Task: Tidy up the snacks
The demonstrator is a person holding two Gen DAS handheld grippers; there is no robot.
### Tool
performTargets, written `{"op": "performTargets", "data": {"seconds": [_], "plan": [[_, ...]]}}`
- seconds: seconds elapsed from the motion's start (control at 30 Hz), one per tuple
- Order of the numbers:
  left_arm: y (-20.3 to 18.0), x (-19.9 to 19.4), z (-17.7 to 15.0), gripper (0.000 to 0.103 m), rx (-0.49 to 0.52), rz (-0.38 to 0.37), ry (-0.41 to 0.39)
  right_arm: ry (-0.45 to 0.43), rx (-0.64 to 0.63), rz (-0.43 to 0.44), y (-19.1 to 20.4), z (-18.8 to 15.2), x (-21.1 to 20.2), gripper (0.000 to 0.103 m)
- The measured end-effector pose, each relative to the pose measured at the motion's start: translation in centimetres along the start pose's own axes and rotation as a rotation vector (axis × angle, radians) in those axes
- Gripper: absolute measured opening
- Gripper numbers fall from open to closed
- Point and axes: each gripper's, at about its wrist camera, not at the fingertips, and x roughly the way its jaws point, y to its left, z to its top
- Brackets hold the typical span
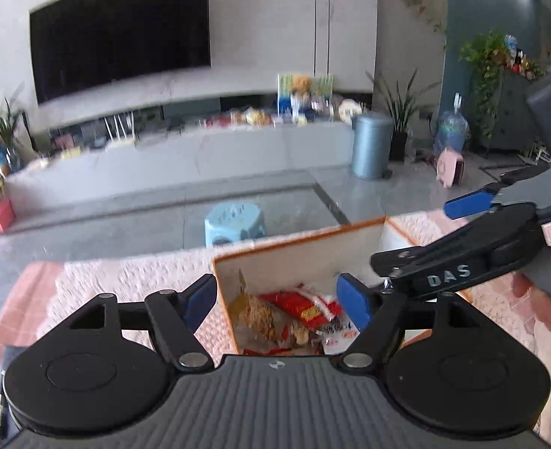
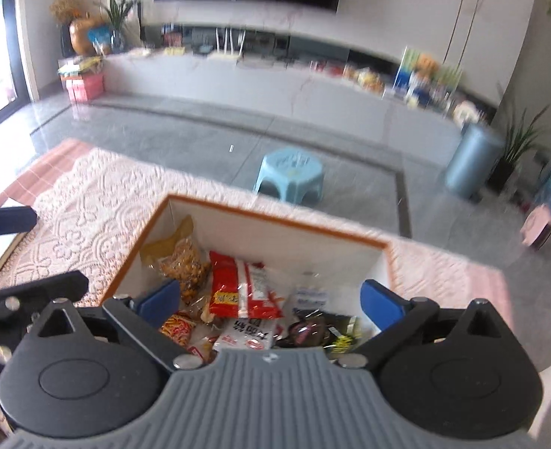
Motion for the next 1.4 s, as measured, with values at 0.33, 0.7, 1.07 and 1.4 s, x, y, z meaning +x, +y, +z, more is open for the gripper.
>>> {"op": "performTargets", "data": {"seconds": [0.33,0.7,1.07,1.4], "plan": [[-2.7,-7.1,-1.3,0.089,0.024,0.091,-0.154,-0.228,-0.024,-0.061,0.1,-4.4,-12.3,0.099],[-4.4,-8.2,-5.7,0.092,-0.037,0.189,-0.165,-0.298,0.117,-0.054,1.0,-12.4,-16.6,0.099],[-5.6,-5.7,-10.9,0.092,0.007,0.307,-0.083,-0.264,0.179,-0.138,2.8,-19.4,-13.3,0.099],[-6.0,-2.8,-14.0,0.092,0.009,0.252,-0.002,-0.225,0.246,-0.160,1.7,-22.2,-8.5,0.099]]}}
